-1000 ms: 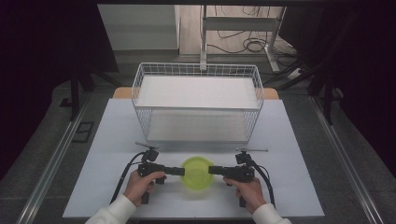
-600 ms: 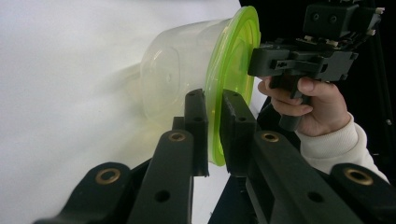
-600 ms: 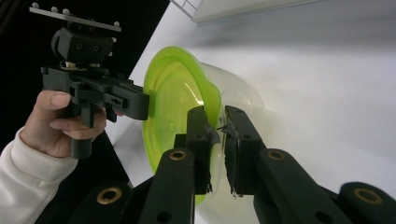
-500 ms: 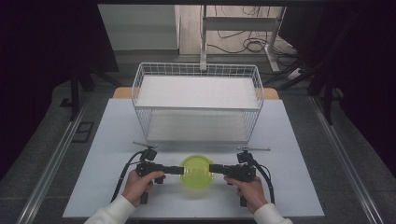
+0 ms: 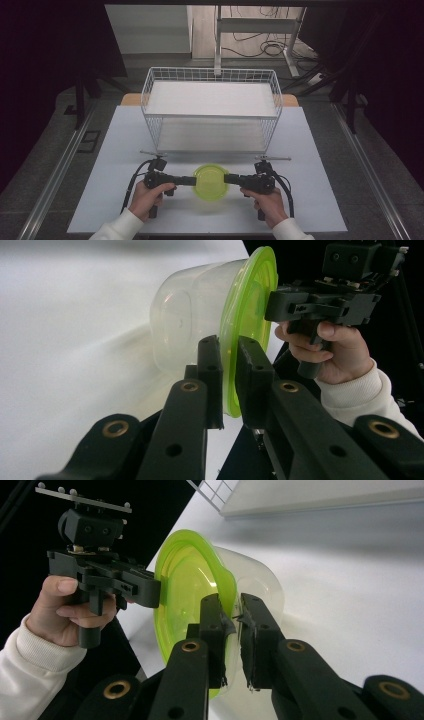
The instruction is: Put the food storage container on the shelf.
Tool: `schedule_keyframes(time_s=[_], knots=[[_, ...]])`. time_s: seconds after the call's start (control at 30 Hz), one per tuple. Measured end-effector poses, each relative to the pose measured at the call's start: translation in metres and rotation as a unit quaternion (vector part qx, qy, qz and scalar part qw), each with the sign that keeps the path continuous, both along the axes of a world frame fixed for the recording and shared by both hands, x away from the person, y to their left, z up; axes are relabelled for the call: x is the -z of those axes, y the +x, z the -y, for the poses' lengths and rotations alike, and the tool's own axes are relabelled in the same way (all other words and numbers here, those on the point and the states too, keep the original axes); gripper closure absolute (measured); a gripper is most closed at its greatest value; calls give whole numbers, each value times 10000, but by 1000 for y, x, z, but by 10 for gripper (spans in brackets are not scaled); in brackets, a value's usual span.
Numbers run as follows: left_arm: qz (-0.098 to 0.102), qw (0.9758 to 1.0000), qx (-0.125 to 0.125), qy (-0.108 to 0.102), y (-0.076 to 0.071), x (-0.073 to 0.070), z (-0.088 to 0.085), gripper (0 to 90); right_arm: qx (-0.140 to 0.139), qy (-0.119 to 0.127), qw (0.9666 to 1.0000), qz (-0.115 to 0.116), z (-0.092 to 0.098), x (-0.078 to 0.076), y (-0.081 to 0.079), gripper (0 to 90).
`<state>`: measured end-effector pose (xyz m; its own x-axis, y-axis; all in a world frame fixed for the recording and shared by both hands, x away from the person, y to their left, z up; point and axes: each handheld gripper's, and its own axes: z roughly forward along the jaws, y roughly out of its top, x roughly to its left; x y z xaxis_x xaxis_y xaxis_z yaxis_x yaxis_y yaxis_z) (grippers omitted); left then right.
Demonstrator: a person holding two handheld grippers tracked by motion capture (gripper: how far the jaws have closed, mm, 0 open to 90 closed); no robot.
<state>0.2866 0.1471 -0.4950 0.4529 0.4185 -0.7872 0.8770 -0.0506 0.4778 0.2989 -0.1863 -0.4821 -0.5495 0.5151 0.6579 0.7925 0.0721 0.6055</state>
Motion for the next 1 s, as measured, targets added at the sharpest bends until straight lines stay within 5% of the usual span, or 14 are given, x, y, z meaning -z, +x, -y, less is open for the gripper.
schedule_keyframes(time_s=[1.0], knots=[[239,9996,-30,-121,6,-25,-2,830,8,-85,9991,422,-3,-32,2,800]])
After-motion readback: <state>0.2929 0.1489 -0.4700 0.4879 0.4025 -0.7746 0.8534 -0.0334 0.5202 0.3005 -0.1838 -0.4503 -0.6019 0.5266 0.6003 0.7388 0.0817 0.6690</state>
